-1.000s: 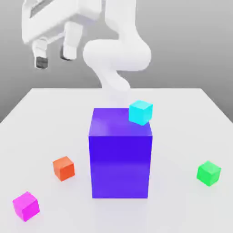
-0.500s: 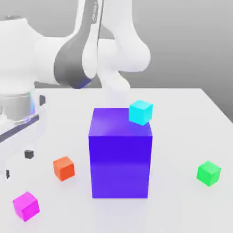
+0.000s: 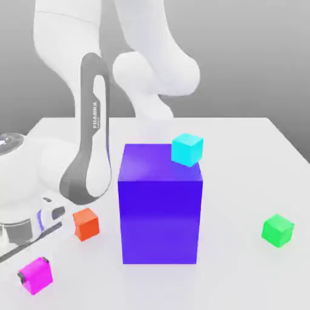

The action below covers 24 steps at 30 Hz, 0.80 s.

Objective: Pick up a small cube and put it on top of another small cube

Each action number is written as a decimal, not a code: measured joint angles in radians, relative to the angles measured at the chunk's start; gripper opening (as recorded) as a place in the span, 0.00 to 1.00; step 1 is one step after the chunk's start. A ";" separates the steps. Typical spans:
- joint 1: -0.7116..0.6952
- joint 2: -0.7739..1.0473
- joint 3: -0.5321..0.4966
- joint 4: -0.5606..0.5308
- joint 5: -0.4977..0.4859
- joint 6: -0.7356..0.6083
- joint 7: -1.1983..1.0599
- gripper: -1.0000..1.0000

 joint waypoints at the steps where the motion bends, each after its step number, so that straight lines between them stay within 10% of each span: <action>1: -0.003 0.018 0.003 0.004 0.003 0.013 -0.002 0.00; 8: 0.011 -0.159 -0.015 -0.019 -0.021 -0.107 -0.005 0.00; 24: 0.434 -0.407 0.413 -0.126 -0.073 -0.110 -0.457 0.00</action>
